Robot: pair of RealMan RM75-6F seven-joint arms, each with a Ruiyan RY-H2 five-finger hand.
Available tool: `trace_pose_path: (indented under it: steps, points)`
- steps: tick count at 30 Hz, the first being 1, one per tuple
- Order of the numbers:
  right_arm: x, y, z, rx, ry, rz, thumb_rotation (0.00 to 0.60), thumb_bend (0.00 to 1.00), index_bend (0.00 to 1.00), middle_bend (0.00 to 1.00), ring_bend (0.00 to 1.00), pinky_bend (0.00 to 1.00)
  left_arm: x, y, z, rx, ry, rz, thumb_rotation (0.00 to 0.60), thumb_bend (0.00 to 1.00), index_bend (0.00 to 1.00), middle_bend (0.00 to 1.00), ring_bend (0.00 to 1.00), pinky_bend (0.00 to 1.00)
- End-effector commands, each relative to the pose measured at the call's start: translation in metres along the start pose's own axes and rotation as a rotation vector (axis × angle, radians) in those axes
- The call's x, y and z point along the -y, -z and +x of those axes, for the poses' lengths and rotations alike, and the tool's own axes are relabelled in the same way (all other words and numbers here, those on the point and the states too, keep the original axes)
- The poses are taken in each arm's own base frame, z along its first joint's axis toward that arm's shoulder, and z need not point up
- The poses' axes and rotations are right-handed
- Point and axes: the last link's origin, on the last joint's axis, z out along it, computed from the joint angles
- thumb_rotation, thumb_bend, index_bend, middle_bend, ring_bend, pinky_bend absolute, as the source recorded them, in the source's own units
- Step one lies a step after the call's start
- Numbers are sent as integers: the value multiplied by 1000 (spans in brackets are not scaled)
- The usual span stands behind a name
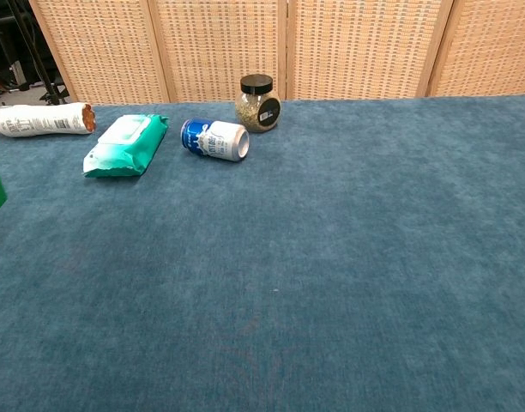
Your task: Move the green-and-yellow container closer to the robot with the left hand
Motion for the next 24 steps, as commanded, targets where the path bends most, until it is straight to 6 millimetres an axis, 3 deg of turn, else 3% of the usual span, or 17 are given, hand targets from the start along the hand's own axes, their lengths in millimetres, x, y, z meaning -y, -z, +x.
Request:
trace_pose_path:
  steps: [1, 8, 9, 11, 13, 17, 24]
  points:
    - [-1, 0, 2, -2, -5, 1, 600, 0, 0, 0, 0, 0, 2, 3, -15, 33, 8, 50, 600, 307, 508, 440, 419, 416]
    - [-2, 0, 3, -3, -13, 1, 600, 0, 0, 0, 0, 0, 11, -7, -34, 73, 42, 92, 600, 297, 493, 418, 408, 413]
    - [-2, 0, 3, -3, -13, 1, 600, 0, 0, 0, 0, 0, 12, -7, -35, 77, 48, 94, 600, 287, 464, 372, 370, 388]
    - [-2, 0, 4, -4, -13, 0, 600, 0, 0, 0, 0, 0, 13, -7, -37, 91, 61, 89, 600, 235, 314, 135, 139, 251]
    - [-2, 1, 3, -4, -13, 0, 600, 0, 0, 0, 0, 0, 15, -6, -37, 95, 69, 80, 600, 184, 189, 11, 7, 161]
    - [-1, 1, 3, -3, -11, 2, 600, 0, 0, 0, 0, 0, 17, 0, -38, 98, 72, 57, 600, 108, 72, 0, 0, 108]
    - [0, 2, 4, -8, -14, 4, 600, 0, 0, 0, 0, 0, 22, 10, -36, 128, 118, 18, 600, 94, 46, 0, 0, 13]
